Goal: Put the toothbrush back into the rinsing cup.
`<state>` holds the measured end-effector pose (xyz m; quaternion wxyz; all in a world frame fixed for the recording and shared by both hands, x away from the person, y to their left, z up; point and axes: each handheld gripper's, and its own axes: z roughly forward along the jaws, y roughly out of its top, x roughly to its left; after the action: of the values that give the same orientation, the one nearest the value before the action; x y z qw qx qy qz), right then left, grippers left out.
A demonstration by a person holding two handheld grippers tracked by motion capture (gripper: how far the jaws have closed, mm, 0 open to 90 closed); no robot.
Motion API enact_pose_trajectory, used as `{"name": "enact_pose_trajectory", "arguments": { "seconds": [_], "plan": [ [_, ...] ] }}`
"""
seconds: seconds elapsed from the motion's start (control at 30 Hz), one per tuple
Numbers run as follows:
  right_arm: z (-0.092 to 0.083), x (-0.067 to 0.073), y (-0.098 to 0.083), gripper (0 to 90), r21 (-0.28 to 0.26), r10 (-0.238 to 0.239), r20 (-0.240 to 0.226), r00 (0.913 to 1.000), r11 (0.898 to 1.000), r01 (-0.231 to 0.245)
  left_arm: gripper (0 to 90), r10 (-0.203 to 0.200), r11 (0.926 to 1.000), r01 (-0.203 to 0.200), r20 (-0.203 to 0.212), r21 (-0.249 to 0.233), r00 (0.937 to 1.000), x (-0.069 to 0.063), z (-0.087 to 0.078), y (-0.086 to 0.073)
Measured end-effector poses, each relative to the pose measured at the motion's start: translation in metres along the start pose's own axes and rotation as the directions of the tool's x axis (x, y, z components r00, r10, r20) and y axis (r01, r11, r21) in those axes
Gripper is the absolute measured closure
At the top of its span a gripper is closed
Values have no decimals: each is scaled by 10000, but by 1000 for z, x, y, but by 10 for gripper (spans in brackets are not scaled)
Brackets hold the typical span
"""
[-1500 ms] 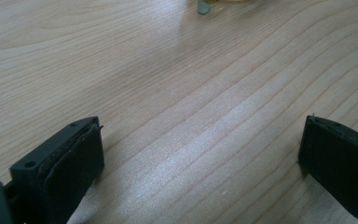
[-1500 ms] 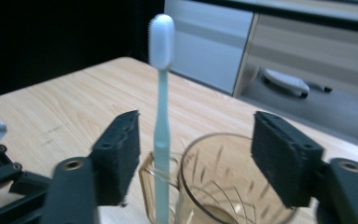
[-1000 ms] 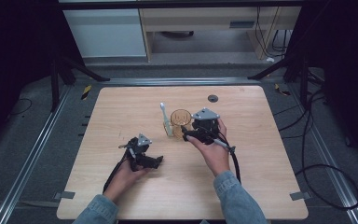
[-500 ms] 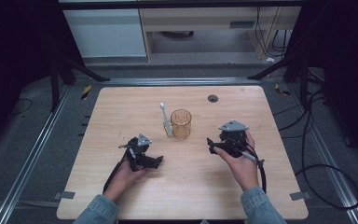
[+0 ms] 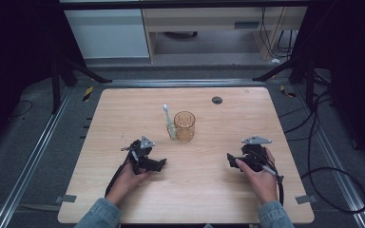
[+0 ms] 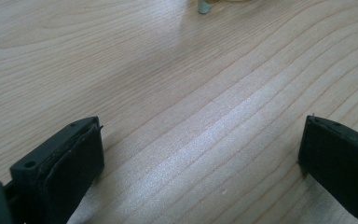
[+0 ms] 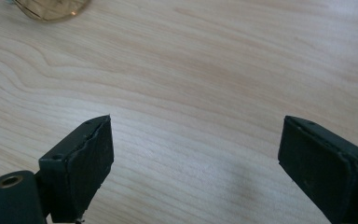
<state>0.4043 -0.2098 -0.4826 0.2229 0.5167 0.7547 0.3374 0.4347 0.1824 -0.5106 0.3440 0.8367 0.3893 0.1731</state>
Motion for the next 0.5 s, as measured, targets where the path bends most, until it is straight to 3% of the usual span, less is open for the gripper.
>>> {"name": "enact_pose_trajectory", "arguments": {
  "seconds": [0.2, 0.5],
  "plan": [
    [9, -6, -14, 105, 277, 402, 26, 9992, 9988, -403, 0, -1, 10000, 1, -5, 3, 10000, 0, 0, 0],
    [14, -8, -23, 98, 244, 512, 157, 9986, 9984, -516, 0, -7, 10000, 7, -6, 0, 10000, 0, 0, 0]
  ]
}}
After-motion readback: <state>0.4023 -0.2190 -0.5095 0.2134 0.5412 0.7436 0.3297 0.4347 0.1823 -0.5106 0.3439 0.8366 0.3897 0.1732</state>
